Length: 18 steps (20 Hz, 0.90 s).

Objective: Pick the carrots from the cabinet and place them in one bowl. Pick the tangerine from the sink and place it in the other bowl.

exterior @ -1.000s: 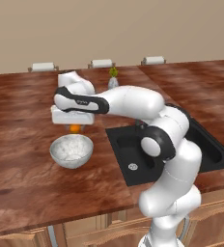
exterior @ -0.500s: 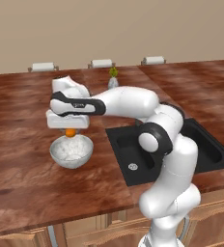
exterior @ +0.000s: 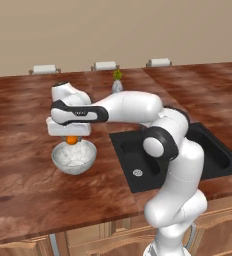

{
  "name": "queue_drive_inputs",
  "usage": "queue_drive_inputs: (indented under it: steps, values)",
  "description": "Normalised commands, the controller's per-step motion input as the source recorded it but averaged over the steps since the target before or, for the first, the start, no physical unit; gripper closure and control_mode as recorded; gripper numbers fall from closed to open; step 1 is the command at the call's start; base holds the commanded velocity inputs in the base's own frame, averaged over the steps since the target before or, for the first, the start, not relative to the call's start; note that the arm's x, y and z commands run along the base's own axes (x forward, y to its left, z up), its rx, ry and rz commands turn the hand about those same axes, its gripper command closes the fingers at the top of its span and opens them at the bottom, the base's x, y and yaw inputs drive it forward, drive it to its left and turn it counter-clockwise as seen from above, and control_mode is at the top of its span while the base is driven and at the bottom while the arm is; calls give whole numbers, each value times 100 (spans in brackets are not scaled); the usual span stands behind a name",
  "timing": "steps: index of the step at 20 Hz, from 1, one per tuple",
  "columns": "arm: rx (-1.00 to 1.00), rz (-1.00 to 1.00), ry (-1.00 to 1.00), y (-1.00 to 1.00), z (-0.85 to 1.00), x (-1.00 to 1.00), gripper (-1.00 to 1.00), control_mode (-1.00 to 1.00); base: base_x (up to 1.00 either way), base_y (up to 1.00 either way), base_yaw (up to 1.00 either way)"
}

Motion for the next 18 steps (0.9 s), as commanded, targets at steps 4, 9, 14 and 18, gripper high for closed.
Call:
queue_drive_inputs:
  steps: [4,9,14,18]
  values:
    - [1,0,-12,-3,-12,-8,100,-100,0,0,0]
    - [7,0,-12,-6,-12,-11,100,-100,0,0,0]
    - [10,-1,-3,-8,-10,-3,100,-100,0,0,0]
    - [11,-2,0,-8,-11,0,100,-100,0,0,0]
